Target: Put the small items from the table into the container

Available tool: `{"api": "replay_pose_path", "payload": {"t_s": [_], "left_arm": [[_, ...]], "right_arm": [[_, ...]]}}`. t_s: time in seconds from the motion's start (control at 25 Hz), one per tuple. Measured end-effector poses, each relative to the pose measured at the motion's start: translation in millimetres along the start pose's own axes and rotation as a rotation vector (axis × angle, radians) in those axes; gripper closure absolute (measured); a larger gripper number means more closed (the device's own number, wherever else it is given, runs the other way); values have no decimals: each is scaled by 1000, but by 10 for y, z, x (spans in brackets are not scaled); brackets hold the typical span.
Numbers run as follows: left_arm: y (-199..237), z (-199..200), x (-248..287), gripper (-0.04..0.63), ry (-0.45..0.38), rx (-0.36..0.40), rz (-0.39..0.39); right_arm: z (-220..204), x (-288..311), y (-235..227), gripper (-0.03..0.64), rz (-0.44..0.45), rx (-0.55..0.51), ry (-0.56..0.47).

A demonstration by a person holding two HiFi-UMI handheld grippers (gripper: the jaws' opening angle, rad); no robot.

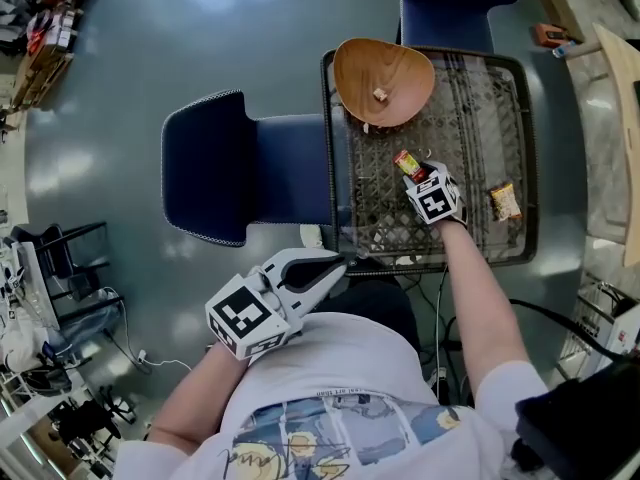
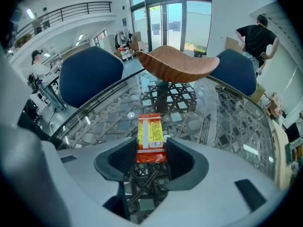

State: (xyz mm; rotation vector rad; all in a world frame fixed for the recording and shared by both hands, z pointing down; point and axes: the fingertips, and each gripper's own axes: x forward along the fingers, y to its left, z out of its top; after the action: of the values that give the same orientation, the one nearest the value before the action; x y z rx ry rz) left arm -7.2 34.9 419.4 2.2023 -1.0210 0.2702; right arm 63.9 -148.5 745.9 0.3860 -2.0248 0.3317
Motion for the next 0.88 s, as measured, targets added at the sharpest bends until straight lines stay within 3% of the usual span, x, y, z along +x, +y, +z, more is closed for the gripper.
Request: {"api": "replay_pose_path", "payload": {"t_s": [0.24,0.32,0.4,0.56,0.88], "left_arm": [[22,-83,-75,586,3,-8,11],[18,-65,-80,586,-1,-3,6],[15,-40,-89,586,-5,2,0],[20,-41,-126,586,-4,4,-13],[43,-31,-147,586,-13,17,-51]], "right_arm": [[-28,26,25,439,12,-5,-2],[-16,-6,48,453,-2,-14,4],[31,-60,48,513,-27,-28,-2],[86,-165,88,521,-48,-42,-15],[494,-577,3,529,-101,-48,-124]]}}
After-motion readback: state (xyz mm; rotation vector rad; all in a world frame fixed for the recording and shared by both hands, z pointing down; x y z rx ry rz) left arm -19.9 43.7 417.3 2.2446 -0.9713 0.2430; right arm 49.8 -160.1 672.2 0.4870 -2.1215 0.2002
